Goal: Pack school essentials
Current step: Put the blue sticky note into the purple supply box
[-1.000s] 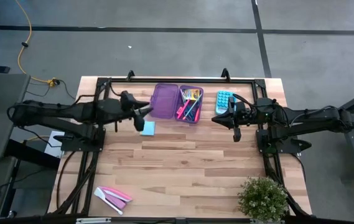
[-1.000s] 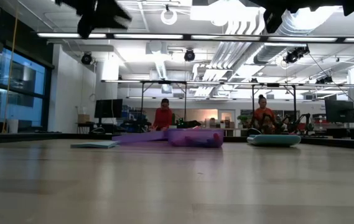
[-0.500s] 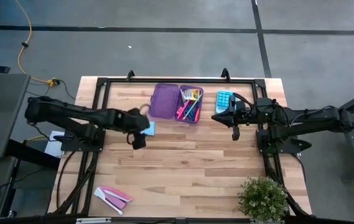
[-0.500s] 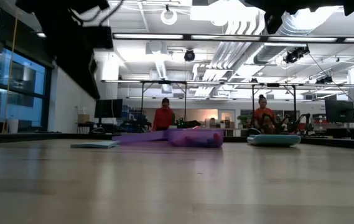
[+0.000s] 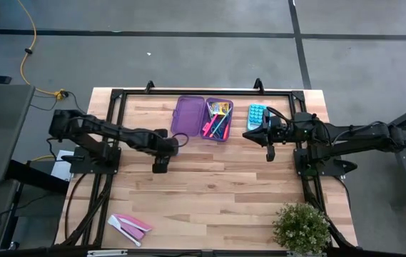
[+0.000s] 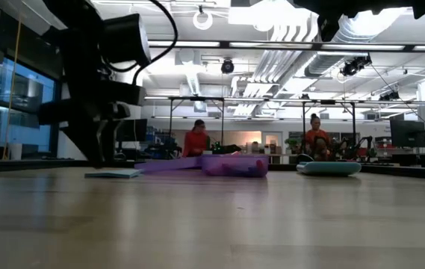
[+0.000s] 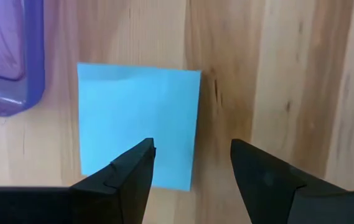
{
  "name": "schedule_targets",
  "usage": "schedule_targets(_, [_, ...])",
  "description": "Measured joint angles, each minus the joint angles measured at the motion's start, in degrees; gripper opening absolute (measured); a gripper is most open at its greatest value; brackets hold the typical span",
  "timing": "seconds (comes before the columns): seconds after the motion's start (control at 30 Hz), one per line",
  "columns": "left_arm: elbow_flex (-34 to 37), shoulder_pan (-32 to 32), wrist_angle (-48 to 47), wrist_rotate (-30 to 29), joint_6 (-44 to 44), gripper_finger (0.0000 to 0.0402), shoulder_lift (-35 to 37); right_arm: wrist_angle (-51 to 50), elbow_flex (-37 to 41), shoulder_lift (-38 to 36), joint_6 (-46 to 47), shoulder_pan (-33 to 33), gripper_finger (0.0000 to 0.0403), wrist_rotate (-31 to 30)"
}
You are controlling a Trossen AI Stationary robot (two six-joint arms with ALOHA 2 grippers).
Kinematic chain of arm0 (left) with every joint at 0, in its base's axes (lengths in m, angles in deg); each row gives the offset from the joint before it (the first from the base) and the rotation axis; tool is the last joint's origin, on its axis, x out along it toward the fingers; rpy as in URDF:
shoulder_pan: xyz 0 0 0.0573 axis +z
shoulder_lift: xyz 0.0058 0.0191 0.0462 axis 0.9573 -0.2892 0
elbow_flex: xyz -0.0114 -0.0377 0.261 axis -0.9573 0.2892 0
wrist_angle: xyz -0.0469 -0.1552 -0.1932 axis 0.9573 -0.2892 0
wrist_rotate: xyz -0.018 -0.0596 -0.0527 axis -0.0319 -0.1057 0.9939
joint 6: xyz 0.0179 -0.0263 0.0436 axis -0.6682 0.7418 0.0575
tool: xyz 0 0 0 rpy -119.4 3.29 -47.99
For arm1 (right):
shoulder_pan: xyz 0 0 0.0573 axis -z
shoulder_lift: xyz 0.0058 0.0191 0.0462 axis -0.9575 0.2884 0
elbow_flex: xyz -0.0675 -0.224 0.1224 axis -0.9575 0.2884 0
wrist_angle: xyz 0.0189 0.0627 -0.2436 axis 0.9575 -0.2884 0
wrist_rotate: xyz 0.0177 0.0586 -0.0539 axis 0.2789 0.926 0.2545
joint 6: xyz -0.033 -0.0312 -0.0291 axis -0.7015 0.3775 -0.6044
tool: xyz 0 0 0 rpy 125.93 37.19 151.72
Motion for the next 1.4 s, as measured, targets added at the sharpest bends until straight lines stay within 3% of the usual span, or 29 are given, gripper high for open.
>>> schedule_targets(0.23, [0.0, 1.53, 2.24, 0.02, -4.64, 0.0192, -2.74, -0.17, 0.0, -0.01, 0.09, 0.0, 0.0, 0.2])
schedule_targets(0.53, [-0.22, 2.04, 2.92, -0.64, -4.0, 0.0165, -5.16, -0.39, 0.0, -0.01, 0.15, -0.02, 0.0, 0.2])
schedule_targets(0.9, [0.02, 1.96, 3.94, -2.53, -4.62, 0.0008, -4.9, -0.37, 0.0, -0.01, 0.22, 0.0, 0.0, 0.19])
schedule_targets(1.4, [-2.36, 1.73, 1.89, -1.4, -3.7, 0.0, -0.23, -0.39, 0.0, -0.01, 0.11, 0.0, 0.0, 0.17])
